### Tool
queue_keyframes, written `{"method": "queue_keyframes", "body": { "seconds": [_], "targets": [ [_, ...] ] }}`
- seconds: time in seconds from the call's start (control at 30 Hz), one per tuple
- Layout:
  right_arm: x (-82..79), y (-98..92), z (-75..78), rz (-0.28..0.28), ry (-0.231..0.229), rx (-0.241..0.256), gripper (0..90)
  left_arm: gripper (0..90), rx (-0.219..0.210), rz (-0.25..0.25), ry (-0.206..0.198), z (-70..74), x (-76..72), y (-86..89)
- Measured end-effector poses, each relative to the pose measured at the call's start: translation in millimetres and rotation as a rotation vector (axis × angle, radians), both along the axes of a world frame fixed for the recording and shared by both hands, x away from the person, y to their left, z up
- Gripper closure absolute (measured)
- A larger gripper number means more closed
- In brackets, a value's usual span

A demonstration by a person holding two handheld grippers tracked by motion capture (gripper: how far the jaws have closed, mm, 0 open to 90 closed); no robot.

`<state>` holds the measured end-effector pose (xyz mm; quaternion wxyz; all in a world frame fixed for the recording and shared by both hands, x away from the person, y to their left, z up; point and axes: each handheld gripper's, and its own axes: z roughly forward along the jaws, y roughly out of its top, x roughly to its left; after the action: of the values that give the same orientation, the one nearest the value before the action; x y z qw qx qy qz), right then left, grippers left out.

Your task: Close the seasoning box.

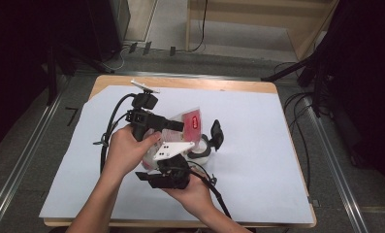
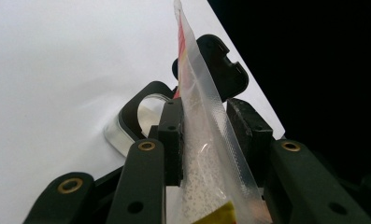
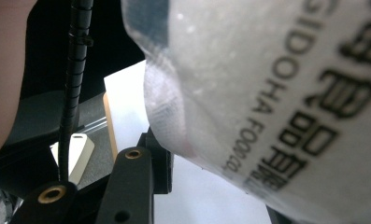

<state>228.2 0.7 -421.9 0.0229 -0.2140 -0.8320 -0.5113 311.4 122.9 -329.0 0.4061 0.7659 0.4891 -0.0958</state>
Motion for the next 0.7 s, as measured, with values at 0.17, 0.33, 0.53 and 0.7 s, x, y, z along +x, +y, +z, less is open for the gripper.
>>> {"method": "queue_keyframes", "body": {
  "seconds": [0.17,0.33,0.53,0.7],
  "targets": [
    [0.7,-1.7,-1.0,-0.006,0.013,0.005,63.5,68.4,0.001,0.004,-0.003,-0.6,0.6,-3.9],
    [1.3,-1.4,-2.1,-0.003,0.02,0.008,63.5,68.4,0.01,-0.011,0.006,-2.0,1.9,-2.6],
    [0.1,-0.9,-1.7,-0.002,0.024,0.011,63.5,68.5,0.013,-0.01,0.012,-1.4,0.8,-2.3],
    [-0.2,-1.2,-2.1,0.001,0.022,0.008,63.6,68.8,0.019,-0.019,0.011,-2.1,0.9,-1.2]
  ]
}}
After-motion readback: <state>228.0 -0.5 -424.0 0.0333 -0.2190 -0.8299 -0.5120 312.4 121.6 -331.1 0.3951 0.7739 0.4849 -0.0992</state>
